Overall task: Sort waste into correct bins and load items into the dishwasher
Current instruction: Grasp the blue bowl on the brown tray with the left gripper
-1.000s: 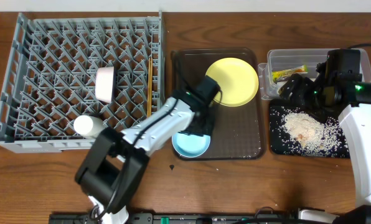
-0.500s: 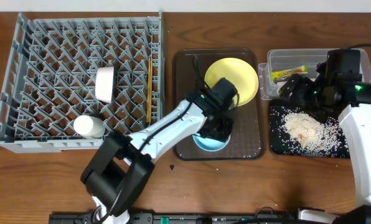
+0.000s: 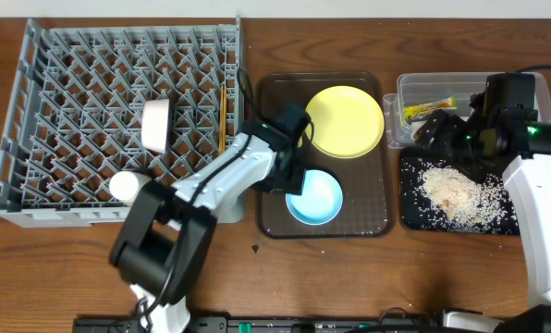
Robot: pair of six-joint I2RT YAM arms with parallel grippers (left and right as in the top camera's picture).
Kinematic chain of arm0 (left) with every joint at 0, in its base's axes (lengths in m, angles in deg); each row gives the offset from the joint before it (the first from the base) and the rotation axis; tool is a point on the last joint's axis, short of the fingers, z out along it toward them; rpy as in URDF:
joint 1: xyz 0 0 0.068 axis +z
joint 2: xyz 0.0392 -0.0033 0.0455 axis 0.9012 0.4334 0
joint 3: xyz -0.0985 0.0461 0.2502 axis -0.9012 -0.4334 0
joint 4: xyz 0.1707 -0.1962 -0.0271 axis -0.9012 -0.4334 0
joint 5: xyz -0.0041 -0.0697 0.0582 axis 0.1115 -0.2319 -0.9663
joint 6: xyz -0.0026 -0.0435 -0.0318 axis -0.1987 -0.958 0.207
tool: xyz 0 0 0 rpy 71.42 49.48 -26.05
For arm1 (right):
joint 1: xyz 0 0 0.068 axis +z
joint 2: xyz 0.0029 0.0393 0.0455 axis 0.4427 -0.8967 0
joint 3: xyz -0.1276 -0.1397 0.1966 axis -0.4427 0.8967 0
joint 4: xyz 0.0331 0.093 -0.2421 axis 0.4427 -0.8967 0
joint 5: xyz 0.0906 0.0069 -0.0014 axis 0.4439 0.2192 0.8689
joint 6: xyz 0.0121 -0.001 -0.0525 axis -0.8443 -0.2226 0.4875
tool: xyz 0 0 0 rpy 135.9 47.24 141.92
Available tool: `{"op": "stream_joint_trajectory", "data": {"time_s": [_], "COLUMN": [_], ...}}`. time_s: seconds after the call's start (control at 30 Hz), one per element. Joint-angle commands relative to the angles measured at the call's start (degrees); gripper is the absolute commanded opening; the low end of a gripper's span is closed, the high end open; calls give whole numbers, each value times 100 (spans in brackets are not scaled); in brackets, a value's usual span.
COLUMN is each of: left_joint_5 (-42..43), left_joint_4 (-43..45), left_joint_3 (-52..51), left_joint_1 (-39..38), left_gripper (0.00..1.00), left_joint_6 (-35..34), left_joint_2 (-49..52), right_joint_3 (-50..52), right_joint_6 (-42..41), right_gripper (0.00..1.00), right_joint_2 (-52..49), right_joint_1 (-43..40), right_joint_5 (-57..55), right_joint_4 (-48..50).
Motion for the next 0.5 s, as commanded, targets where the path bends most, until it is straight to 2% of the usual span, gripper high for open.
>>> {"op": "stream_joint_trajectory", "data": {"time_s": [0.0, 0.1, 0.13, 0.33, 0.43, 0.47], "left_joint_5": [446, 450, 455, 378, -317, -822], "left_joint_4": [74, 72, 70, -415, -841, -1034], "left_joint_3": [-74, -74, -74, 299, 549, 645], "left_joint_1": [-85, -90, -90, 55, 223, 330], "left_gripper": [40, 10, 8, 7, 7, 8], "left_joint_6": [258, 236, 236, 245, 240, 243], "left_joint_2": [343, 479, 483, -81, -573, -837], "right_joint_3": [2, 0, 2, 2, 0, 2], "right_joint_6": [4, 4, 4, 4, 4, 4], "right_gripper": [96, 96, 96, 96, 96, 96], "right_joint_2": [4, 4, 4, 4, 4, 4], "right_joint_1": [52, 52, 52, 52, 52, 52], "right_joint_5": [4, 4, 4, 4, 4, 4], "right_joint_4": [-7, -9, -9, -9, -9, -11]}}
